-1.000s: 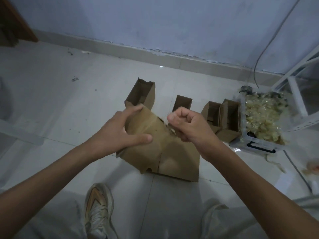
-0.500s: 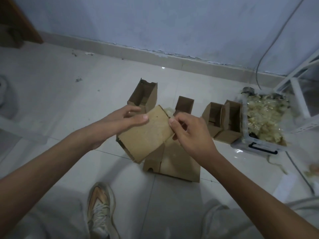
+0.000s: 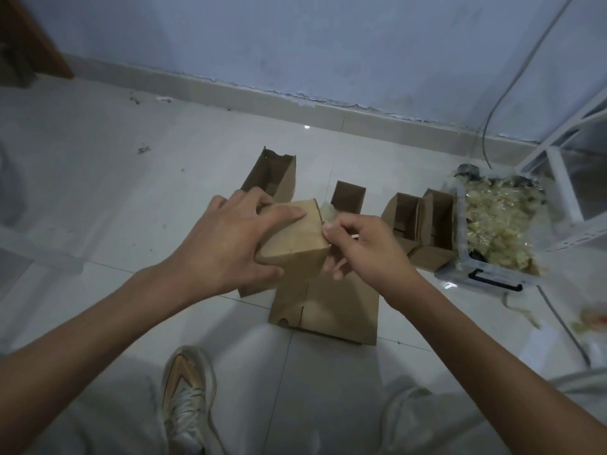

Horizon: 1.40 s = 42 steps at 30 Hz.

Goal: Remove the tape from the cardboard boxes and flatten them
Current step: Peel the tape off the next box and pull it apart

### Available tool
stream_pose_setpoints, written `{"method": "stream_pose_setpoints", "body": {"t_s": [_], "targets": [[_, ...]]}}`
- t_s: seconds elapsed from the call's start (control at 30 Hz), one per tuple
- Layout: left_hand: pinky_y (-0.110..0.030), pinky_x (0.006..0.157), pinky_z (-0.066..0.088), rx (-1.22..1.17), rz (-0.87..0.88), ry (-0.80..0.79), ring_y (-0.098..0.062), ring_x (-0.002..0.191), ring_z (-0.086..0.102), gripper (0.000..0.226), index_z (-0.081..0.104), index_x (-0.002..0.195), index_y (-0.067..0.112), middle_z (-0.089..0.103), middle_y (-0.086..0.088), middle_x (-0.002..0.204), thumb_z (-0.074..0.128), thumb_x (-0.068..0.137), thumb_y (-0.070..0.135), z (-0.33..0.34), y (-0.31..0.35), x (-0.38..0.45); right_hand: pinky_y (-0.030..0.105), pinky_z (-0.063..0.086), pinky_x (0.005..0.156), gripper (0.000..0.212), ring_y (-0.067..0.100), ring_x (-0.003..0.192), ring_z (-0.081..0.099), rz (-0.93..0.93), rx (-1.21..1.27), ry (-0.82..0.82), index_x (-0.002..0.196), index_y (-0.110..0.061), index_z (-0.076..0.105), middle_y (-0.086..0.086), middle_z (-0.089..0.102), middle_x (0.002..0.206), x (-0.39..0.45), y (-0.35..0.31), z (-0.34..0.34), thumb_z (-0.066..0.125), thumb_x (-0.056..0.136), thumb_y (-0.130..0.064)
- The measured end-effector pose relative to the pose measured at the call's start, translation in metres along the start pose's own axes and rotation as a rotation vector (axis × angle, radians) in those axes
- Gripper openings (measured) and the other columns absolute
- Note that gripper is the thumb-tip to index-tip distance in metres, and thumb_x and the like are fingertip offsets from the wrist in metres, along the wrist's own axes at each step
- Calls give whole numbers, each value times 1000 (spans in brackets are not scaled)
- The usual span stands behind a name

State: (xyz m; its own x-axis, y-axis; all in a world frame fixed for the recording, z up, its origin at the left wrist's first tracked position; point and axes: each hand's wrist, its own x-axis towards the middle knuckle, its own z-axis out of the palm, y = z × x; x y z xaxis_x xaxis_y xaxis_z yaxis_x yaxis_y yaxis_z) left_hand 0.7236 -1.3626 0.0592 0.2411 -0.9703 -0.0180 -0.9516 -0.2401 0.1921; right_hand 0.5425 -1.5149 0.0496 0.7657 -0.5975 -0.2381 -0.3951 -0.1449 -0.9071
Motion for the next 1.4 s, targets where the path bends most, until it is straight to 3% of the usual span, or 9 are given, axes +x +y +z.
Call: {"method": "stream_pose_setpoints", "body": {"t_s": [0.1,0.23,0.37,0.6,0.8,0.97,1.17,1.27,1.4], "targets": [[-47,101,37,51,1,105,-25,119,47,91,42,153,41,48,-4,136,79,72,60,-6,-5,-3,30,59,60,16,22,72,74,-98,77,31,118,-19,62,1,70,93,-3,-4,-7,62,105,-28],[-51,97,40,148,14,180,-28,117,49,89,48,151,37,50,-9,135,86,72,56,-9,-8,-6,20,46,63,40,4,70,56,-543,-566,103,140,-37,55,-16,54,81,-2,0,-17,62,100,-41],[-52,95,40,202,28,190,-29,117,49,87,50,149,38,51,-10,135,87,72,54,-10,-6,-6,33,56,67,30,2,76,57,-568,-795,26,127,-41,60,-16,65,94,2,5,-14,50,101,-51],[-49,96,38,168,24,190,-28,116,48,87,55,145,42,51,-6,135,93,67,44,-8,-4,-5,36,57,67,20,8,74,61,-518,-939,-22,114,-40,52,-16,64,80,3,4,-14,48,101,-54],[-50,96,40,200,59,148,-31,120,49,90,56,145,39,52,-8,136,95,64,39,1,4,-9,26,33,58,8,5,59,48,-406,-792,-217,97,-34,59,-13,52,63,8,8,-10,66,101,-32],[-44,99,35,74,32,121,-27,120,49,89,53,148,43,52,-6,137,92,68,46,1,-8,-6,30,41,58,10,14,64,52,-419,-555,-252,96,-31,60,-2,57,70,7,13,-13,67,101,-26],[-37,103,37,-258,-121,84,-16,118,40,90,50,146,52,49,3,134,92,66,47,-8,-18,1,26,46,56,21,14,59,53,-422,-250,-80,118,-28,61,-1,58,68,2,7,-10,70,100,-21],[-40,105,41,-354,-132,79,-13,115,43,85,51,142,58,49,6,129,83,64,68,-13,-18,3,34,53,58,20,11,55,54,-397,-151,-31,119,-26,60,2,59,68,-1,0,-8,69,101,-21],[-43,100,49,-407,-162,91,-15,116,51,86,50,140,60,51,8,126,65,59,85,-15,-17,5,25,55,59,26,7,56,57,-401,-116,16,127,-28,58,3,59,69,-3,-6,-7,66,103,-21]]}}
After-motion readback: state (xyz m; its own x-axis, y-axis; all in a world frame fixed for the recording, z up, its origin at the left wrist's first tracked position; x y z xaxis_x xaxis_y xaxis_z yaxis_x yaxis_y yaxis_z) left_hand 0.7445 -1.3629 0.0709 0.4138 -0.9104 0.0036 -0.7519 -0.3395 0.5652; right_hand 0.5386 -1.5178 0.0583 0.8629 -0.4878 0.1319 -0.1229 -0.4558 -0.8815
